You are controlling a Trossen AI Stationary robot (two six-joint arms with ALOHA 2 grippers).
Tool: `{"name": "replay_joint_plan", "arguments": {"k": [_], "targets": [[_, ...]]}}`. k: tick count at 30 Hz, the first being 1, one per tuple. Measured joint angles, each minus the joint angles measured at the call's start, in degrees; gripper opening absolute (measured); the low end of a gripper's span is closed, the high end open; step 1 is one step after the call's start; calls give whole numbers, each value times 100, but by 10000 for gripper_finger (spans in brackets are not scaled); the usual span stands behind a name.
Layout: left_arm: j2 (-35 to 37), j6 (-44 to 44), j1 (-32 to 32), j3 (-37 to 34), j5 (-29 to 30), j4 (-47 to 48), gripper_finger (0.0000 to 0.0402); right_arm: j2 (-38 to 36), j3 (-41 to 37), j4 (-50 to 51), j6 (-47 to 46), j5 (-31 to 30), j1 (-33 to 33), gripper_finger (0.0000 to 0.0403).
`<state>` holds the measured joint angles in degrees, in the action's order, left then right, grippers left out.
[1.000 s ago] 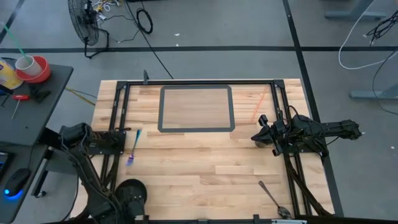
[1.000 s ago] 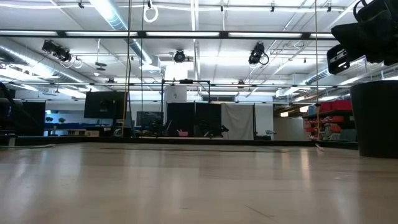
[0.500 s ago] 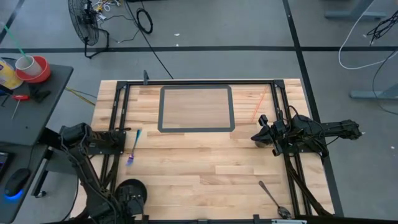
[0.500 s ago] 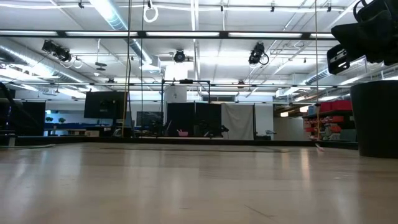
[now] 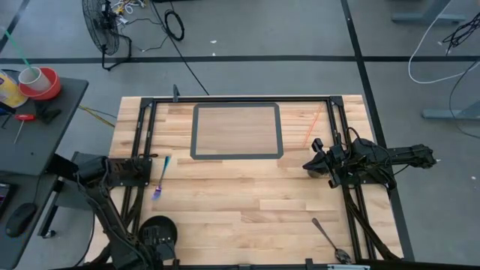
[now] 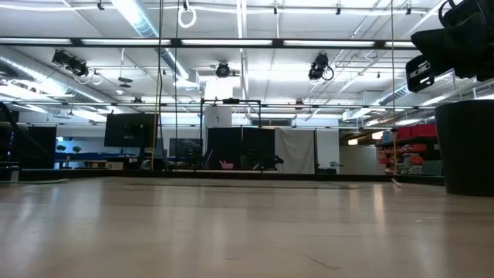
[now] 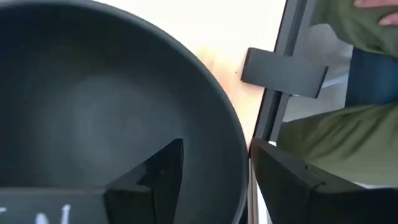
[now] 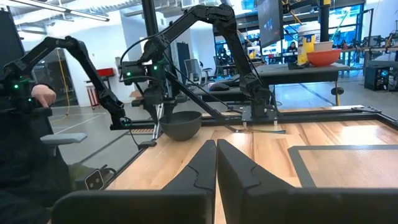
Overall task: Pick & Place Utensil
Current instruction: Put the black bowl on the transparent mat
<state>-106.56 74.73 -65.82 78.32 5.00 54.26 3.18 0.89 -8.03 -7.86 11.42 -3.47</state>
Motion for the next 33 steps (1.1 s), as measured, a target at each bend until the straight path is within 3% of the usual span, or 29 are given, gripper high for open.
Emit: {"name": "replay_joint_plan", "arguments": {"k": [8,22,33], "targets": [[-35,113,-4,0,-42,13,181,0,0,1,0,0,-1,17],[-33,117,42,0,-175,6,73,0,0,0,0,2,0,17],[-31,111,42,1,-191,4,35,0,1,0,1,0,-1,17]]}}
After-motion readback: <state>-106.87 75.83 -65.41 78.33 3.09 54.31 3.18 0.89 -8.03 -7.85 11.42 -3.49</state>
